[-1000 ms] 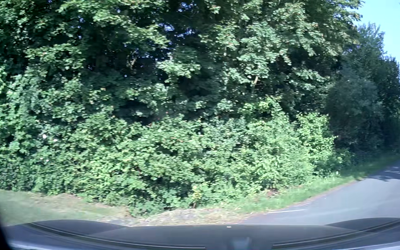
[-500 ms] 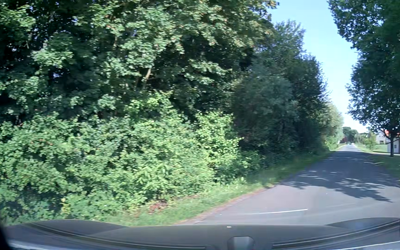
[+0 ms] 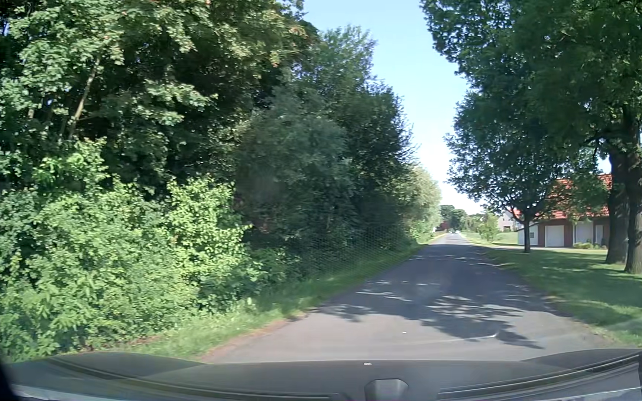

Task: Follow the waypoints while adhering to traffic rules and regulations

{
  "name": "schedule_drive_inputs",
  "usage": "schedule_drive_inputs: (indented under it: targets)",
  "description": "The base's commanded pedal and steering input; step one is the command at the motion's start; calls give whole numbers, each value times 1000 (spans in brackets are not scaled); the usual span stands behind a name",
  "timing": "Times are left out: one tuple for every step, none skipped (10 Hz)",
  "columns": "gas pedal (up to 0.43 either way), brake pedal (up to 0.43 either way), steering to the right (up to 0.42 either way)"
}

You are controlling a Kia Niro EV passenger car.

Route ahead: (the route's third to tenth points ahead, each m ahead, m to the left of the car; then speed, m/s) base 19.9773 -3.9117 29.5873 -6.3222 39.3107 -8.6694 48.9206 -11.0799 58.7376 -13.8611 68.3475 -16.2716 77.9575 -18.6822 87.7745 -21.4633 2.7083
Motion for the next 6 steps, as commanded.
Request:
schedule_drive_inputs:
  targets:
    - [110,6,539]
    - [130,6,490]
    - [150,6,456]
    - [157,6,434]
    - [157,6,396]
    - [157,6,311]
